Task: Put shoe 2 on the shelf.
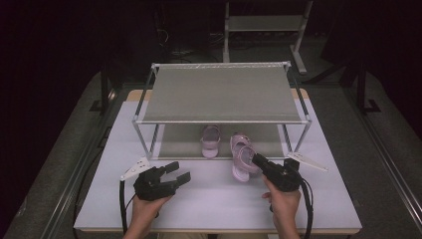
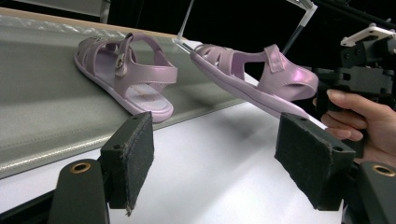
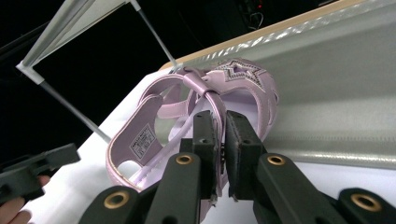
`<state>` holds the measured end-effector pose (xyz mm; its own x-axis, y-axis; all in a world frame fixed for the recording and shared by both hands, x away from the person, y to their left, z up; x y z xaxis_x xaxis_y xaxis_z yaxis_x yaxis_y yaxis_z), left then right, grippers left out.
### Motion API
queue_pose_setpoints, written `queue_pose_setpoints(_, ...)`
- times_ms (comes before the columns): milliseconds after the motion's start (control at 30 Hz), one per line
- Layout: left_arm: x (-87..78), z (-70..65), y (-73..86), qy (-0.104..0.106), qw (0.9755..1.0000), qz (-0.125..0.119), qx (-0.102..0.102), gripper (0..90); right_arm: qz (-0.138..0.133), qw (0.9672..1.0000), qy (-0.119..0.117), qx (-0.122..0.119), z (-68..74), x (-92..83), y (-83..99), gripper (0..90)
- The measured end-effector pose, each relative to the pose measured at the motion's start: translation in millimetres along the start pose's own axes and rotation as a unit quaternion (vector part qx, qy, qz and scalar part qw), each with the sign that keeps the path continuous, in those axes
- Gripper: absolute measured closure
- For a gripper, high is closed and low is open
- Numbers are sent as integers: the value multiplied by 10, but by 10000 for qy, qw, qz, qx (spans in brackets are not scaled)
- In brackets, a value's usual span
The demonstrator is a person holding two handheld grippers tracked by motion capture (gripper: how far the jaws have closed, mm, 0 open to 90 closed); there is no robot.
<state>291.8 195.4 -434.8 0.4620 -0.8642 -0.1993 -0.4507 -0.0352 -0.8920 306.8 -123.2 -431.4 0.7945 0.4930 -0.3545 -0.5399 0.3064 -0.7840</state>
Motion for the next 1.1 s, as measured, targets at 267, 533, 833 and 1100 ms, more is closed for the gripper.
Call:
queue_pose_setpoints(267,-29,-28,-1,7,10000,-21,22,278,-129,9999,33,60,-7,127,-17,827)
queue_pose_setpoints(533,-34,-36,7,1,10000,-13,29,278,-195,9995,-5,230,-37,269,-74,827)
queue_pose_setpoints(833,-33,-28,5,19,10000,-17,23,278,-279,9990,-16,353,-71,452,-92,827)
queue_pose_setpoints(1100,-39,-37,-3,28,10000,-22,45,278,-252,9992,89,281,-96,614,-149,827)
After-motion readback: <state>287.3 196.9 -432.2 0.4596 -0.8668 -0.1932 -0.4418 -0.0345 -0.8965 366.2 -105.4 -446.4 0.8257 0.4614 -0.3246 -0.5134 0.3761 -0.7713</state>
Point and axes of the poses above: each handheld gripper's, and its own axes: x roughly forward along the jaws, y roughly out of its underside, z roughly to its left, the point moved 5 cm from there along x, roughly forward along the jaws, and after that the axes turned 7 degrees about y, right-handed, at the moved point
